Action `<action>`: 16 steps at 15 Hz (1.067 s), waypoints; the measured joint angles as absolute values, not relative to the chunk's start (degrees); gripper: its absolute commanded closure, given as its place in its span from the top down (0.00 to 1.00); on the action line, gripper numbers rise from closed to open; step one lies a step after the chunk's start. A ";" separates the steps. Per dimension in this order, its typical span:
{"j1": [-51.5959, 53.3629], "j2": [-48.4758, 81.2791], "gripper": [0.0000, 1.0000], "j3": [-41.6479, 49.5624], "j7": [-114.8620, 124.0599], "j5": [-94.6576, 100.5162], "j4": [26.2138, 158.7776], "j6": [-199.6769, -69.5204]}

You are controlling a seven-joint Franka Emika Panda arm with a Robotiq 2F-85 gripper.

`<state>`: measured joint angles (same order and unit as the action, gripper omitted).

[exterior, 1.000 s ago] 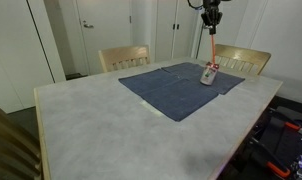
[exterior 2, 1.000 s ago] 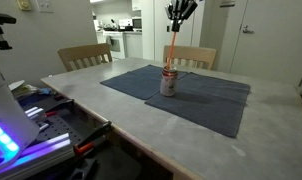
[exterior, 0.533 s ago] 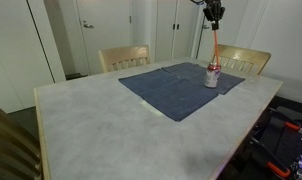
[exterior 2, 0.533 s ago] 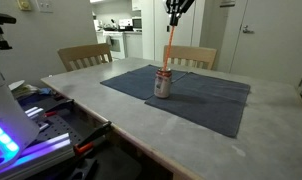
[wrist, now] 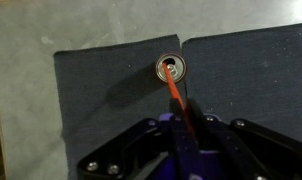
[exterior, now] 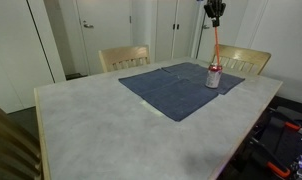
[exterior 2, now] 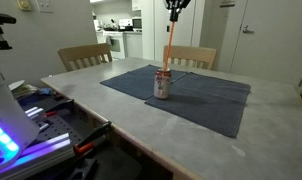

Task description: Remove the straw from the can and put it on the table

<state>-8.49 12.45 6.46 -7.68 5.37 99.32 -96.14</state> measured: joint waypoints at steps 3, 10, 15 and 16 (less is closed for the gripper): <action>-8.20 11.38 0.02 6.45 -7.41 6.66 99.31 -96.09; -7.02 8.45 0.02 6.38 -6.37 9.34 99.31 -95.06; -6.19 6.35 0.02 6.23 -5.79 10.34 99.33 -94.19; -5.99 6.01 0.02 6.19 -5.78 10.36 99.33 -94.18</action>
<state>-5.99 6.01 6.19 -5.78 10.36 99.33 -94.18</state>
